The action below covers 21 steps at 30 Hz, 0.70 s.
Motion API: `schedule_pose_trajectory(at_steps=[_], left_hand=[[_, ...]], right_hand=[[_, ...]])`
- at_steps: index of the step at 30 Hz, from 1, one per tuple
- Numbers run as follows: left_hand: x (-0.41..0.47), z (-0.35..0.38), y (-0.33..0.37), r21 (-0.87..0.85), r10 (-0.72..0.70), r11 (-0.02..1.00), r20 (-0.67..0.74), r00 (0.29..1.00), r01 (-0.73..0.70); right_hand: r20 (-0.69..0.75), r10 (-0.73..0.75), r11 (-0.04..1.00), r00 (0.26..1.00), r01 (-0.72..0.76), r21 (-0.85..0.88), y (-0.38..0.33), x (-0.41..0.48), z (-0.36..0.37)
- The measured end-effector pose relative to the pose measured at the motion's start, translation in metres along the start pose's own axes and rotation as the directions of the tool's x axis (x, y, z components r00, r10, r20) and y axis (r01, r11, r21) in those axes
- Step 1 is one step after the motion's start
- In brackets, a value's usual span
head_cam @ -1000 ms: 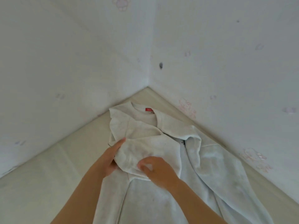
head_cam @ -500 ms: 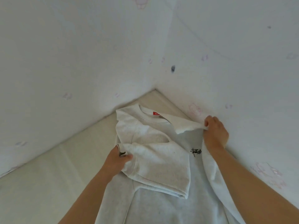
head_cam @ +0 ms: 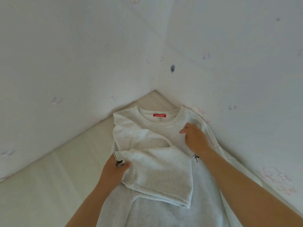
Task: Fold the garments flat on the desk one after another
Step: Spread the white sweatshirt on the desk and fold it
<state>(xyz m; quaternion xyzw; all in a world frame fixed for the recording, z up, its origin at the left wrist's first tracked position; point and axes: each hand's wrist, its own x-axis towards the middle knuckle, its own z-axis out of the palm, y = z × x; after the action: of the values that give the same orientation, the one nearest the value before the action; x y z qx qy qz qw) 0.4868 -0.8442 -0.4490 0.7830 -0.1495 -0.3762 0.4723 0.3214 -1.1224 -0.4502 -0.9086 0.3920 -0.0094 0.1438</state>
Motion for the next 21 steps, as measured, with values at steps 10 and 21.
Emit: schedule_pose_trajectory(at_steps=[10,21], left_hand=[[-0.010,-0.016,0.018,-0.033,0.002,0.999,0.205,0.979,0.005],[-0.017,-0.051,0.037,-0.346,0.105,0.937,0.425,0.899,0.054]], right_hand=[[0.315,-0.220,0.923,0.923,0.093,0.373,-0.036,-0.038,-0.012],[0.806,-0.017,0.998,0.591,0.062,-0.024,-0.045,-0.035,-0.074]])
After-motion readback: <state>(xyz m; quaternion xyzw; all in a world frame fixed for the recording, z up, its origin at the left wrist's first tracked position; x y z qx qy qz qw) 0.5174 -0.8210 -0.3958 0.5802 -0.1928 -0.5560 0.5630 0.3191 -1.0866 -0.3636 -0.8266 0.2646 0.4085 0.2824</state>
